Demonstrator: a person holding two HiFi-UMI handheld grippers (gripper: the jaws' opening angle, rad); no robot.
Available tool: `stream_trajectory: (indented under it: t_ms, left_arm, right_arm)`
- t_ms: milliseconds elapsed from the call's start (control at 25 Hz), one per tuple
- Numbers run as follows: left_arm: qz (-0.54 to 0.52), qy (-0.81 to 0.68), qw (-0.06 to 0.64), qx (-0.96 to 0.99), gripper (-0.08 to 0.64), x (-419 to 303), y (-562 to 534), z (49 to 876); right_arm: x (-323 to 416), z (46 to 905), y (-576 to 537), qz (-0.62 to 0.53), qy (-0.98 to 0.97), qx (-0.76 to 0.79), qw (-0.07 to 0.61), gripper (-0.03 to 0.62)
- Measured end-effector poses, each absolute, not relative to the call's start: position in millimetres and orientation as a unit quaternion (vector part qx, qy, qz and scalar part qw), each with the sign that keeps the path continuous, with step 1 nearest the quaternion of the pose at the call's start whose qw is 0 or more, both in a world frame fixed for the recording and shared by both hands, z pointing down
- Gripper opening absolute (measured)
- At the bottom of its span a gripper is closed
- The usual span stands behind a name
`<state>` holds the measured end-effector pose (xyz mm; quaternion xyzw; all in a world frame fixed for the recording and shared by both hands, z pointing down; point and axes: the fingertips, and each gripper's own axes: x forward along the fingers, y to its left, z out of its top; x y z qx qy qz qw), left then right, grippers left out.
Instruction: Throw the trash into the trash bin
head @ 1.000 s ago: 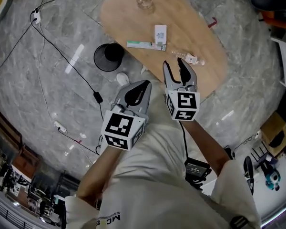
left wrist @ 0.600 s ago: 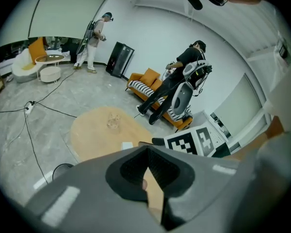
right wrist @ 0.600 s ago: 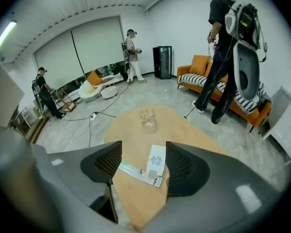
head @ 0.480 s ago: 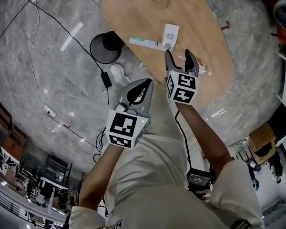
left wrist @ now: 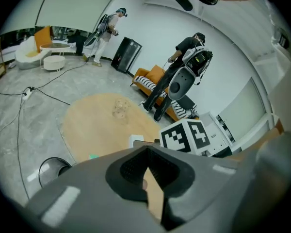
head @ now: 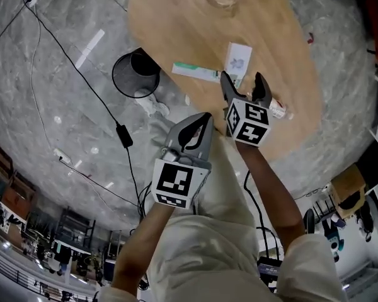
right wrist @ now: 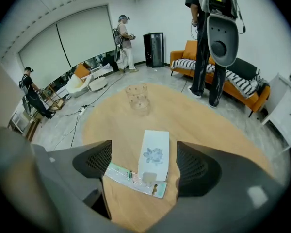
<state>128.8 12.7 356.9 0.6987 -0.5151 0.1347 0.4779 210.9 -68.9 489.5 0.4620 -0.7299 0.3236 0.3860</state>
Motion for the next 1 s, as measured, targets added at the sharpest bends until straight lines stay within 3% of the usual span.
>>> stream_trajectory:
  t_ms: [400,760,800,880,1000]
  left_arm:
    - [0.136,-0.508,0.498,0.689,0.001,124.8,26.5,407.8]
    - [0.115,-0.537,0.511,0.661,0.001,113.7,23.4,432.9]
    - [0.114,-0.538,0.512,0.660,0.001,113.6,24.1,433.5]
    - [0.111,-0.539,0.515,0.657,0.001,114.5,26.6,434.5]
    - [0.108,-0.541,0.514,0.657,0.001,114.0,27.0,437.5]
  right_arm:
    - [220.8,545.5,-71.9,0.342,-0.699,0.478,0.407,0.469]
    - [223.1,582.8,-83.3,0.360,-0.686,0.464,0.429,0.456]
    - [222.6,585.5,-81.9,0.358,-0.684,0.460,0.438,0.452]
    - [222.1,589.7,-76.9,0.354,-0.677,0.451,0.461,0.367]
    - [221.1,591.5,-77.9,0.339,-0.673,0.447,0.483,0.359]
